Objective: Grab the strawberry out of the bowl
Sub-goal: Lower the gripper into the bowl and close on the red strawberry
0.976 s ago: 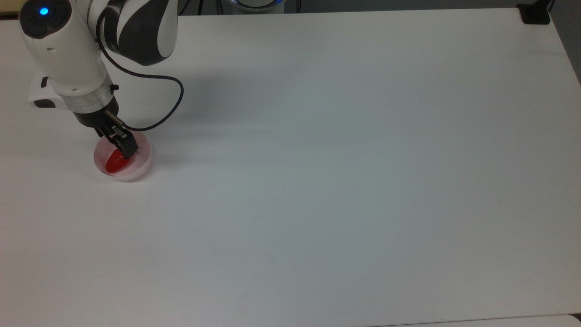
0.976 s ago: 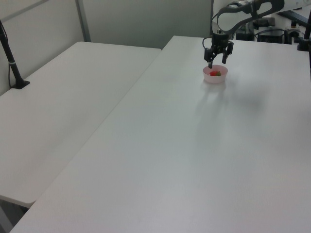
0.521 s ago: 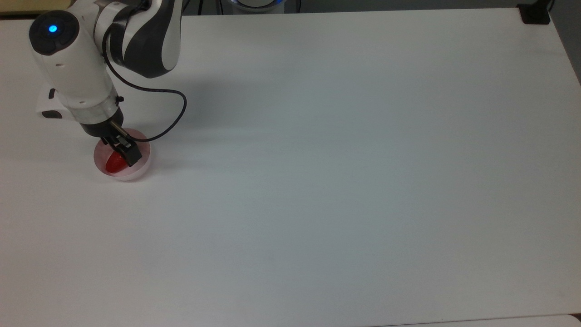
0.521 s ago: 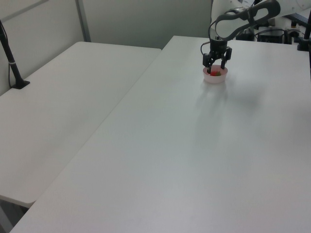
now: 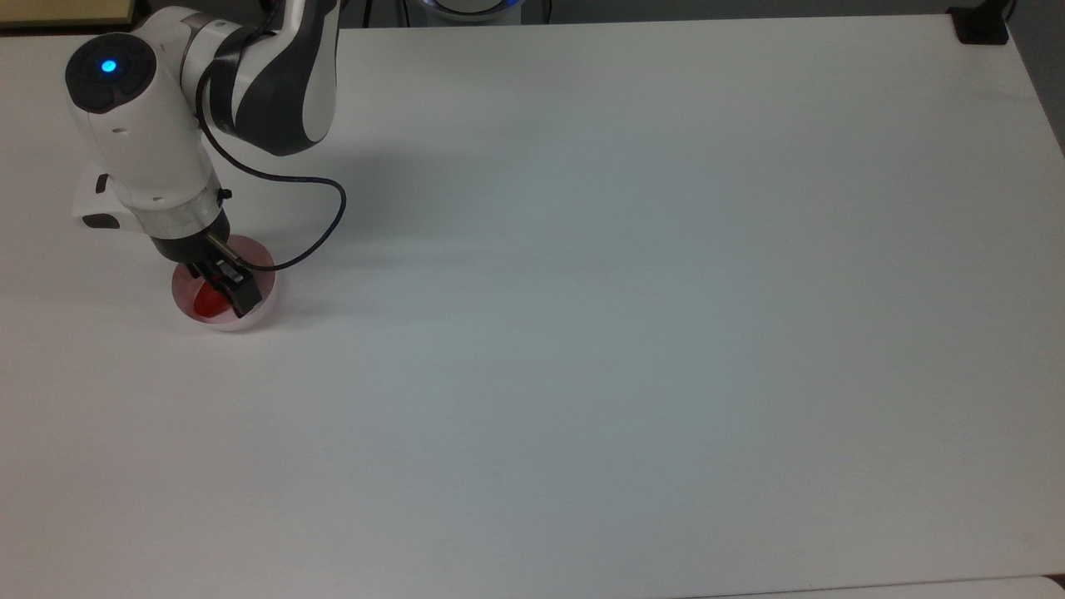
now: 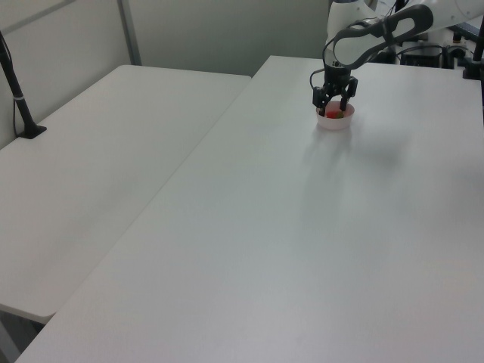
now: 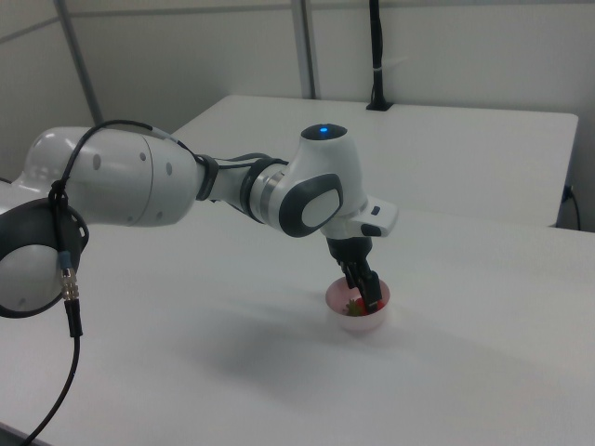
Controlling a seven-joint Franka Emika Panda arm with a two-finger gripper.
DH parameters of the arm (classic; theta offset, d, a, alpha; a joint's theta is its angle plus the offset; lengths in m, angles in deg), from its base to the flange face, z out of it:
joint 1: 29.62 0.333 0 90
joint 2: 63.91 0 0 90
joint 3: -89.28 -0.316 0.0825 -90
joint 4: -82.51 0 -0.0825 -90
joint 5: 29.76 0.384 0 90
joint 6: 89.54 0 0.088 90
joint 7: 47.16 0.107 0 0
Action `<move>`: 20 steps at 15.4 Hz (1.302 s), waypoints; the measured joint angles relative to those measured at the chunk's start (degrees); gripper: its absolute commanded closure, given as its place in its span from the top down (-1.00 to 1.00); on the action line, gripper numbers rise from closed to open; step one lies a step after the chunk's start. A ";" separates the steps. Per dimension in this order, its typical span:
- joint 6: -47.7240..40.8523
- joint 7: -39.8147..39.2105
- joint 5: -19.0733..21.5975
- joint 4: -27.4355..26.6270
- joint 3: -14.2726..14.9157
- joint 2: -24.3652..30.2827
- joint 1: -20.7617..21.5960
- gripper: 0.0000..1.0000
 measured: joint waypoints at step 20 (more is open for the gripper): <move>-1.48 -0.62 -0.01 1.68 -0.23 0.75 0.03 0.13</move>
